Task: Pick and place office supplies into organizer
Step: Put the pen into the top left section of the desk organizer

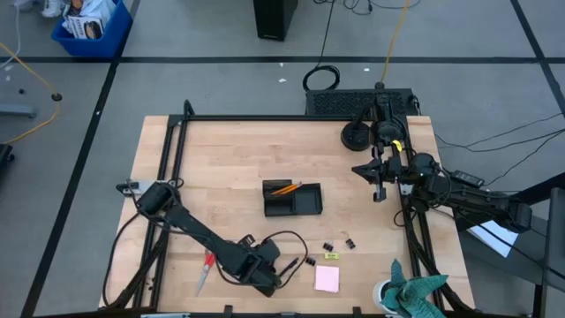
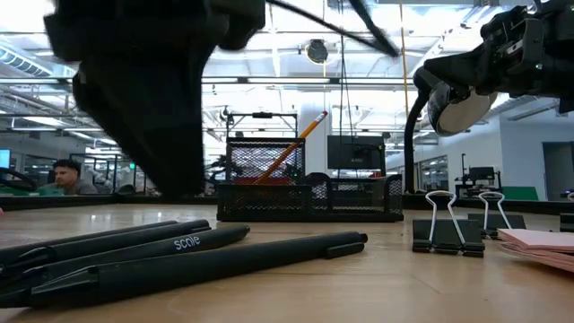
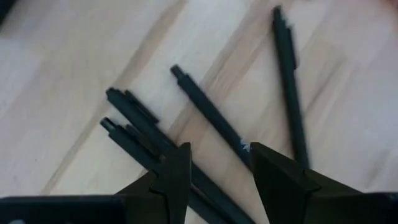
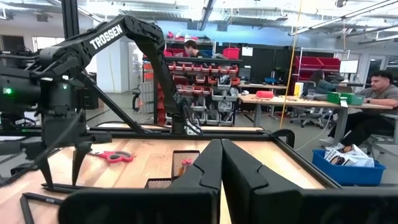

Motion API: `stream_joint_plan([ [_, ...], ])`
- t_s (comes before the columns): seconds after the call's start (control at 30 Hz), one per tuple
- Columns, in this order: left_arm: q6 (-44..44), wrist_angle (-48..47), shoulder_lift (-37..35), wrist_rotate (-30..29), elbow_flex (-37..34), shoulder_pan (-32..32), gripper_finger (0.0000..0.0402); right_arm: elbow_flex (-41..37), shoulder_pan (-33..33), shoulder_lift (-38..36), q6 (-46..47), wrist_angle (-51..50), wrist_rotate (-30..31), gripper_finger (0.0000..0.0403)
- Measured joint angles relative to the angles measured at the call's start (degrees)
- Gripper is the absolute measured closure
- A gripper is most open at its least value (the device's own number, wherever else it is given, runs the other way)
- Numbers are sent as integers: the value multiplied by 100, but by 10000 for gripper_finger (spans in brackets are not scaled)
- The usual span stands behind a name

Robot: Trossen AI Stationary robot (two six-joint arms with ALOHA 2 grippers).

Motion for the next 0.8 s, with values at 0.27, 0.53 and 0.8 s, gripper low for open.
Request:
stream_joint_plan([
  [0.27,-37,-113,377,228,31,0,232,0,-1,0,2,1,-1,403],
  [0.53,-186,-166,396,328,17,-114,232,-1,-1,0,2,2,-2,403],
  [0.8,-745,-563,405,449,11,-385,232,0,-1,0,2,2,-2,403],
])
